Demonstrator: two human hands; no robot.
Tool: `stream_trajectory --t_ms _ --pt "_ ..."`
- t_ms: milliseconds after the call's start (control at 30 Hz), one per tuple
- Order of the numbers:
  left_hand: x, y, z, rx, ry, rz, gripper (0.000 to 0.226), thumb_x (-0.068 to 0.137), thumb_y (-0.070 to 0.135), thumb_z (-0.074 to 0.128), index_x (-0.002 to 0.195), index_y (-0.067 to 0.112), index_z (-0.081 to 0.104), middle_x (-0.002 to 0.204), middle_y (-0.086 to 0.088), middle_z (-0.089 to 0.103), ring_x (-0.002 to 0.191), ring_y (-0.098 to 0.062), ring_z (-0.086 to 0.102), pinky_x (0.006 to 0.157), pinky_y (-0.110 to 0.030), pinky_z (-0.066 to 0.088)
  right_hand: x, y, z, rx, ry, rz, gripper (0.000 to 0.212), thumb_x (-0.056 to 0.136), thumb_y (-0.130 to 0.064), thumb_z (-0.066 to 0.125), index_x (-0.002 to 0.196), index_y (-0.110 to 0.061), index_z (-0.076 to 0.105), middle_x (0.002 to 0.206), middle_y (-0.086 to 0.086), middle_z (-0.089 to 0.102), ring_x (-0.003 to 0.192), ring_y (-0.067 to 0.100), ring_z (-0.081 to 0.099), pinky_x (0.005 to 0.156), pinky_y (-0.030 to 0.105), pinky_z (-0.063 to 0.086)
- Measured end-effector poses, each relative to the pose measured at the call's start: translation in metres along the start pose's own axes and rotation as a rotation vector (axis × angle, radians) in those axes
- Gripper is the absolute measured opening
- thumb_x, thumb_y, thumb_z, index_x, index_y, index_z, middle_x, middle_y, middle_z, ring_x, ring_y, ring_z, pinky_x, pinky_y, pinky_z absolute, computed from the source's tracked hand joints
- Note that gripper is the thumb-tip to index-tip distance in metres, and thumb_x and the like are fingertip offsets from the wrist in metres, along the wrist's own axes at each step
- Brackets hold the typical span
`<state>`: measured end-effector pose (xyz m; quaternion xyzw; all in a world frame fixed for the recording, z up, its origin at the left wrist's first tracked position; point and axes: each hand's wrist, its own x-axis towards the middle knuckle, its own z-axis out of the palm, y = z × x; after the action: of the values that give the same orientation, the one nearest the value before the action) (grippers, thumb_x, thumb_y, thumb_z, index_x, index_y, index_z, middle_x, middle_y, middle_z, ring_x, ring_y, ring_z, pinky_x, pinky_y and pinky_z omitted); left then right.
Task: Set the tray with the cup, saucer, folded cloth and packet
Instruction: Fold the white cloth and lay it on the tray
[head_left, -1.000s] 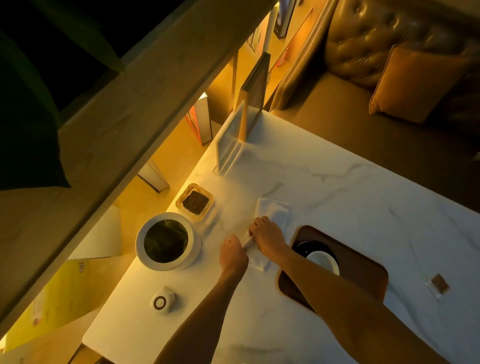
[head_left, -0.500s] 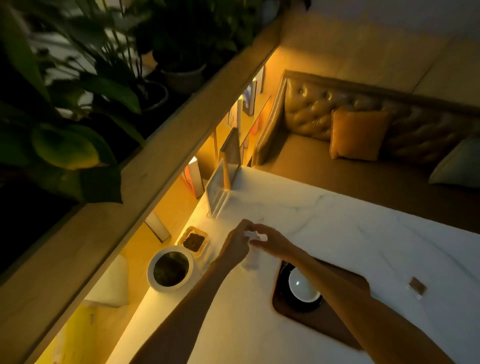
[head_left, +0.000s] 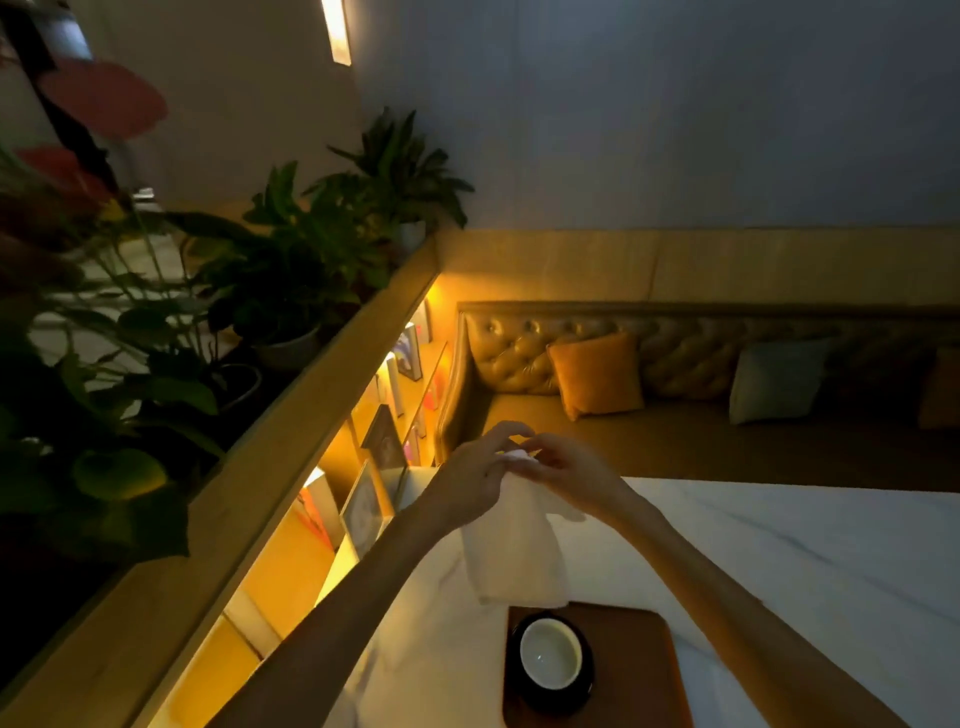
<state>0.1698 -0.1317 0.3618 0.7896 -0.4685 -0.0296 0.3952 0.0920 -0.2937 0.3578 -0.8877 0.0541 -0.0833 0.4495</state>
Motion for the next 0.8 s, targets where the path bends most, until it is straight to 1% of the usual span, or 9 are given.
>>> stream_trajectory --t_ms 67,167,233,300,400,500,600,700,800 --pt "0.009 0.022 -0.001 0.015 -0.037 0.043 0.042 0.098 0.009 0.043 0.127 0.039 0.044 0.119 0.006 0.065 0.11 -0.008 0.06 0.091 -0.023 0.049 -0.01 -0.001 -0.025 -0.018 -0.049 0.026 0.036 0.087 -0.043 0.06 0.111 -0.017 0.065 0.099 0.007 0.068 0.09 0.022 0.066 0.084 0.045 0.057" --pt "0.018 0.048 0.002 0.142 -0.028 0.105 0.044 0.097 0.012 0.045 0.13 0.041 0.042 0.117 0.013 0.061 0.105 -0.005 0.058 0.084 -0.017 0.047 -0.023 0.001 -0.058 0.045 -0.186 0.024 0.033 0.087 -0.041 0.061 0.102 -0.012 0.066 0.097 0.011 0.067 0.092 0.029 0.066 0.087 0.048 0.054" --pt "0.022 0.058 0.007 0.235 0.028 0.145 0.039 0.097 0.017 0.048 0.129 0.039 0.045 0.117 0.014 0.059 0.104 -0.001 0.058 0.077 -0.008 0.042 -0.029 0.005 -0.075 0.037 -0.245 0.007 0.035 0.086 -0.044 0.062 0.1 -0.011 0.064 0.096 0.01 0.065 0.093 0.029 0.065 0.086 0.044 0.055" --pt "0.025 0.063 0.009 0.313 0.084 0.133 0.029 0.097 0.023 0.049 0.123 0.035 0.052 0.115 0.014 0.061 0.103 -0.002 0.058 0.073 -0.004 0.036 -0.033 0.012 -0.091 -0.006 -0.277 -0.002 0.032 0.085 -0.047 0.062 0.097 -0.017 0.063 0.093 0.006 0.064 0.089 0.024 0.065 0.081 0.037 0.055" --pt "0.026 0.07 0.01 0.425 0.088 0.112 0.014 0.096 0.029 0.049 0.105 0.03 0.059 0.102 0.009 0.065 0.094 -0.009 0.06 0.068 -0.008 0.036 -0.04 0.025 -0.112 -0.098 -0.315 -0.015 0.02 0.084 -0.052 0.06 0.091 -0.033 0.06 0.092 -0.004 0.062 0.087 0.015 0.063 0.078 0.031 0.054" --pt "0.03 0.081 0.003 0.478 0.091 0.051 0.009 0.095 0.034 0.05 0.1 0.032 0.058 0.093 0.011 0.064 0.084 -0.007 0.057 0.063 -0.014 0.038 -0.05 0.032 -0.134 -0.156 -0.349 -0.025 0.023 0.085 -0.052 0.058 0.092 -0.031 0.063 0.091 -0.001 0.063 0.083 0.015 0.064 0.072 0.029 0.053" --pt "0.042 0.093 -0.011 0.341 -0.021 -0.082 0.005 0.091 0.04 0.058 0.089 0.036 0.058 0.083 0.019 0.057 0.079 -0.002 0.054 0.063 -0.016 0.039 -0.059 0.033 -0.162 -0.146 -0.286 -0.076 0.022 0.089 -0.047 0.056 0.082 -0.028 0.064 0.082 0.004 0.061 0.075 0.02 0.063 0.07 0.031 0.051" --pt "0.055 0.102 -0.022 0.139 -0.18 -0.143 0.008 0.086 0.037 0.066 0.079 0.039 0.063 0.079 0.019 0.062 0.077 0.001 0.062 0.059 -0.01 0.047 -0.069 0.038 -0.194 -0.084 -0.141 -0.105 0.037 0.091 -0.042 0.053 0.092 -0.007 0.065 0.09 0.024 0.059 0.082 0.039 0.06 0.075 0.042 0.05" --pt "0.062 0.101 -0.023 -0.092 -0.285 -0.163 0.003 0.085 0.03 0.069 0.087 0.032 0.069 0.082 0.021 0.068 0.081 0.007 0.065 0.062 -0.007 0.05 -0.087 0.047 -0.223 -0.111 0.033 -0.095 0.037 0.092 -0.043 0.049 0.097 -0.011 0.067 0.091 0.017 0.064 0.084 0.033 0.064 0.076 0.04 0.054"
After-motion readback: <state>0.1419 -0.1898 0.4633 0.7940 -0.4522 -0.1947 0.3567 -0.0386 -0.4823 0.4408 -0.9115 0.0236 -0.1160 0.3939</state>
